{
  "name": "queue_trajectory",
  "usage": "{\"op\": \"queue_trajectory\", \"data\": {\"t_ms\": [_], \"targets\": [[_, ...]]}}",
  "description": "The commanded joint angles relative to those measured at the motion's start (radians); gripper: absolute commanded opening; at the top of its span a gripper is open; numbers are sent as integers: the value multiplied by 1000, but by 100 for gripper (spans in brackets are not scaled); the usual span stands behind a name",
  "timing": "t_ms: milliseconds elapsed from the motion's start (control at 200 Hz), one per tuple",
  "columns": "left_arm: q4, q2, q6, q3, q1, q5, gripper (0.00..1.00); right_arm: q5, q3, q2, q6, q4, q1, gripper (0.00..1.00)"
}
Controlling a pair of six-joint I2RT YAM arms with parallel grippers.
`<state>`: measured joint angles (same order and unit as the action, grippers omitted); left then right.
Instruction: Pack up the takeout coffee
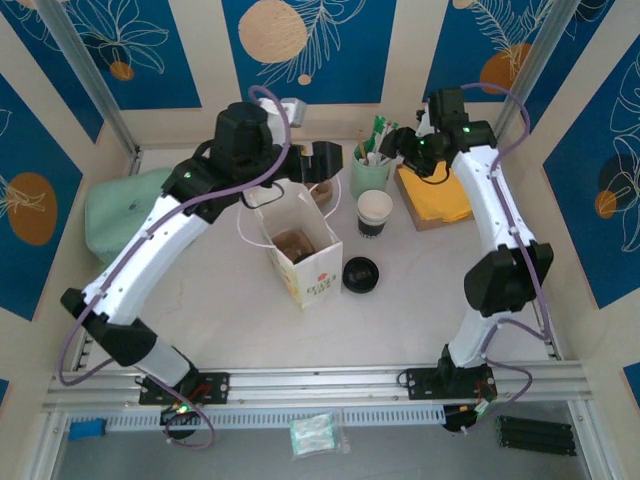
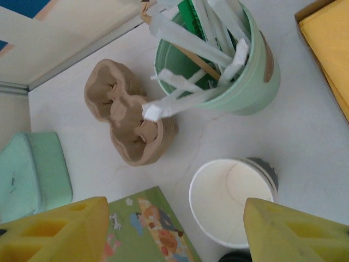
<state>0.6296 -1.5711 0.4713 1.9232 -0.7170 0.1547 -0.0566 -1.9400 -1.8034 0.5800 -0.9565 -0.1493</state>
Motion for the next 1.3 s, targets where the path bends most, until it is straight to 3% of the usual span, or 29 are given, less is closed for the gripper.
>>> {"op": "queue_trajectory", "data": {"t_ms": [0, 505, 1295], "targets": [[36, -46, -44, 68, -29, -27, 99, 6, -87, -52, -45, -16, -5, 62], [21, -89, -39, 91, -50, -12, 99, 172, -433, -313, -157, -152, -73, 51], [4, -96, -37, 92, -52, -9, 99, 215, -551, -424, -201, -185, -78, 34]]}}
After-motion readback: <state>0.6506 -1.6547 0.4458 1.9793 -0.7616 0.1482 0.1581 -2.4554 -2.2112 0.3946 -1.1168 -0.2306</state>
